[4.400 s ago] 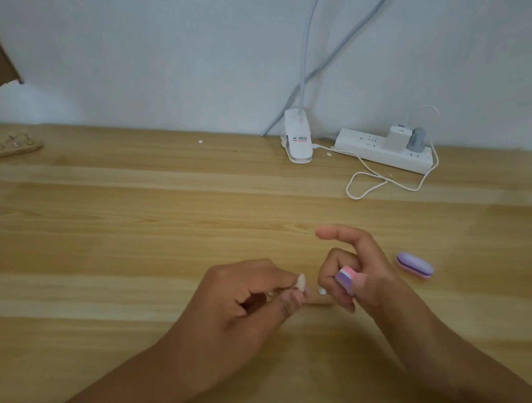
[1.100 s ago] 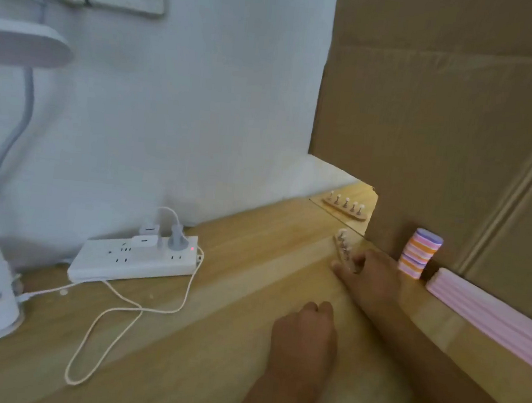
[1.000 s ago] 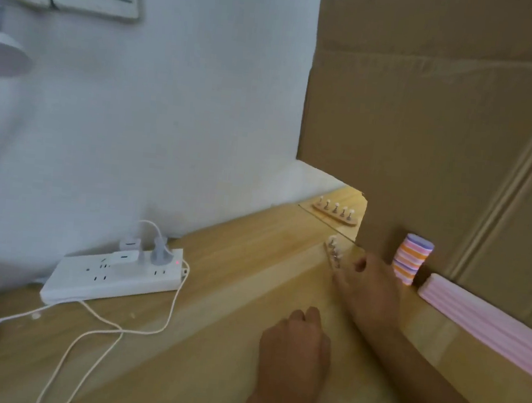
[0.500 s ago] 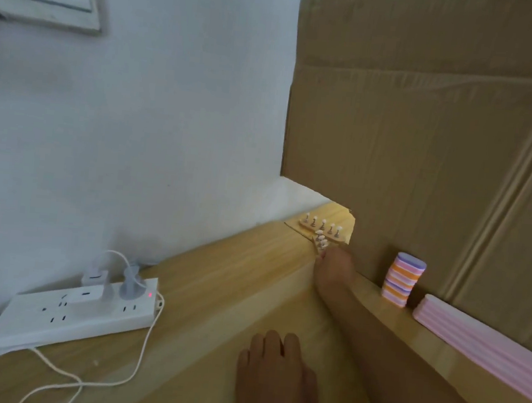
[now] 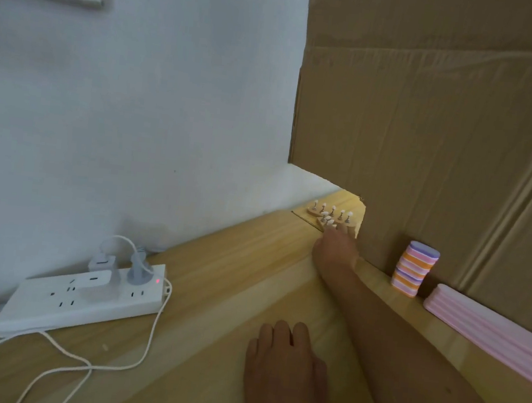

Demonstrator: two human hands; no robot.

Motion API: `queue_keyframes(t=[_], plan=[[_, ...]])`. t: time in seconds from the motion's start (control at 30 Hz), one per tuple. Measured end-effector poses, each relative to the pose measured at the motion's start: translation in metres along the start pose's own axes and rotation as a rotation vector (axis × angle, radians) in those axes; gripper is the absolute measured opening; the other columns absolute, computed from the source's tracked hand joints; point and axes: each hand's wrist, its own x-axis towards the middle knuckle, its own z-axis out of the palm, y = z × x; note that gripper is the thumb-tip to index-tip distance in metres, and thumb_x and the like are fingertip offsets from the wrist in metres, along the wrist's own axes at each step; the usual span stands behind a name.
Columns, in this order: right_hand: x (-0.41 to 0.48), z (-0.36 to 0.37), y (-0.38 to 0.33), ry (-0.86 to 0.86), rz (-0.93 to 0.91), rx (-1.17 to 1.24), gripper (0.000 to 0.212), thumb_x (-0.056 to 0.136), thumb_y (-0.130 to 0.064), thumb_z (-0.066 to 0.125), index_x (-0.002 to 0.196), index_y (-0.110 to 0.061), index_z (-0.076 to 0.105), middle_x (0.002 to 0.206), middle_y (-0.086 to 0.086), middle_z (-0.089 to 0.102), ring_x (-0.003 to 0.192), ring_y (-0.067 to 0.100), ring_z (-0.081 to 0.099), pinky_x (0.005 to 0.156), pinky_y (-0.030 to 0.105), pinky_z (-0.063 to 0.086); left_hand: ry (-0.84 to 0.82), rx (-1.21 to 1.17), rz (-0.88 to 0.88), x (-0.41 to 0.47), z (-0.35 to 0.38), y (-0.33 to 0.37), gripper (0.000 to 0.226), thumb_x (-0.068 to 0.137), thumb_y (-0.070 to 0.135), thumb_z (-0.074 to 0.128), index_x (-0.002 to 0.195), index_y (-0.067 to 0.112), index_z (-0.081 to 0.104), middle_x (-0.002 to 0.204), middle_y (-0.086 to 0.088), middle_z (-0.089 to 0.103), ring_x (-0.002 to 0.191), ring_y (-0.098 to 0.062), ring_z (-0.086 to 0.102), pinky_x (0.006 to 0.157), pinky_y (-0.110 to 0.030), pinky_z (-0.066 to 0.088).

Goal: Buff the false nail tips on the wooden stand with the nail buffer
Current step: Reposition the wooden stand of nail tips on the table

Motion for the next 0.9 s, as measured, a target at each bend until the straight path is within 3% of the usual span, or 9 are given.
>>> queue_keyframes(t=[0.13, 0.23, 0.4, 0.5, 0.6, 0.7, 0.73, 0.8, 0.9], plan=[[0.009, 0.006, -0.001, -0.154, 0.030, -0.058, 0.064, 0.105, -0.044, 0.028, 0.151, 0.002, 0.036, 0.160, 0.016, 0.030, 0.148, 0.030, 0.025, 0.119, 0.039, 0.024, -0.031, -0.025, 0.031, -0.002, 0.002, -0.002, 0.038, 0.035, 0.036, 0.084, 0.058, 0.020, 0.057, 0.058, 0.002, 0.053, 0.055, -0.020, 0.057, 0.049, -0.024, 0.047], [0.014, 0.008, 0.003, -0.171, 0.031, -0.031, 0.069, 0.106, -0.043, 0.023, 0.156, 0.004, 0.020, 0.166, 0.019, 0.014, 0.154, 0.031, 0.010, 0.125, 0.040, 0.011, -0.043, -0.057, 0.018, 0.000, 0.001, -0.001, 0.037, 0.036, 0.039, 0.081, 0.058, 0.022, 0.056, 0.058, 0.004, 0.053, 0.056, -0.018, 0.057, 0.050, -0.022, 0.047], [-0.012, 0.000, 0.004, -0.002, -0.257, 0.051, 0.037, 0.102, -0.018, 0.042, 0.131, -0.002, 0.060, 0.148, 0.015, 0.048, 0.140, 0.034, 0.037, 0.114, 0.039, 0.030, -0.081, 0.055, 0.025, -0.011, -0.027, 0.001, 0.024, 0.067, 0.042, 0.068, 0.081, 0.022, 0.067, 0.085, 0.002, 0.063, 0.085, -0.018, 0.059, 0.078, -0.027, 0.047], [-0.042, -0.016, 0.000, 0.096, -0.486, 0.109, 0.025, 0.092, -0.005, 0.058, 0.113, -0.007, 0.071, 0.123, 0.014, 0.065, 0.119, 0.037, 0.052, 0.101, 0.046, 0.038, 0.123, -0.061, 0.161, -0.035, -0.073, -0.031, 0.021, 0.055, 0.039, 0.072, 0.058, 0.020, 0.064, 0.064, 0.003, 0.056, 0.062, -0.019, 0.056, 0.060, -0.024, 0.045], [-0.099, -0.043, -0.022, 0.115, -0.561, 0.263, 0.021, 0.086, 0.007, 0.063, 0.099, -0.005, 0.074, 0.102, 0.017, 0.070, 0.099, 0.041, 0.059, 0.091, 0.050, 0.042, 0.380, -0.055, 0.195, -0.078, -0.134, -0.085, 0.010, 0.076, 0.021, 0.067, 0.068, 0.015, 0.066, 0.072, 0.000, 0.060, 0.066, -0.023, 0.054, 0.062, -0.036, 0.046], [-0.194, -0.062, -0.058, -0.073, -0.907, 0.400, 0.023, 0.082, 0.012, 0.068, 0.091, -0.008, 0.076, 0.091, 0.010, 0.073, 0.085, 0.037, 0.065, 0.080, 0.046, 0.048, 0.422, 0.075, 0.043, -0.141, -0.193, -0.143, 0.014, 0.085, 0.019, 0.060, 0.077, 0.012, 0.070, 0.080, 0.000, 0.062, 0.072, -0.022, 0.055, 0.066, -0.038, 0.046], [-0.227, -0.069, -0.070, -0.147, -1.025, 0.449, 0.021, 0.085, 0.007, 0.068, 0.091, -0.010, 0.077, 0.091, 0.005, 0.072, 0.085, 0.033, 0.065, 0.079, 0.043, 0.049, 0.401, 0.109, -0.008, -0.163, -0.208, -0.159, 0.018, 0.086, 0.023, 0.058, 0.079, 0.013, 0.071, 0.081, 0.002, 0.062, 0.073, -0.021, 0.055, 0.066, -0.036, 0.045], [-0.287, -0.083, -0.089, -0.344, -1.206, 0.454, 0.017, 0.094, -0.027, 0.061, 0.100, -0.019, 0.075, 0.099, -0.003, 0.068, 0.092, 0.022, 0.062, 0.082, 0.037, 0.047, 0.340, 0.166, -0.112, -0.208, -0.230, -0.186, 0.023, 0.087, 0.030, 0.053, 0.082, 0.017, 0.071, 0.083, 0.006, 0.062, 0.075, -0.019, 0.055, 0.065, -0.035, 0.044], [-0.341, -0.093, -0.109, -0.446, -1.385, 0.061, 0.072, 0.081, -0.080, 0.020, 0.110, -0.031, 0.065, 0.106, -0.014, 0.056, 0.099, 0.011, 0.048, 0.085, 0.029, 0.034, 0.282, 0.263, -0.247, -0.272, -0.254, -0.219, 0.026, 0.086, 0.037, 0.050, 0.082, 0.021, 0.071, 0.083, 0.011, 0.061, 0.078, -0.015, 0.054, 0.060, -0.035, 0.046]])
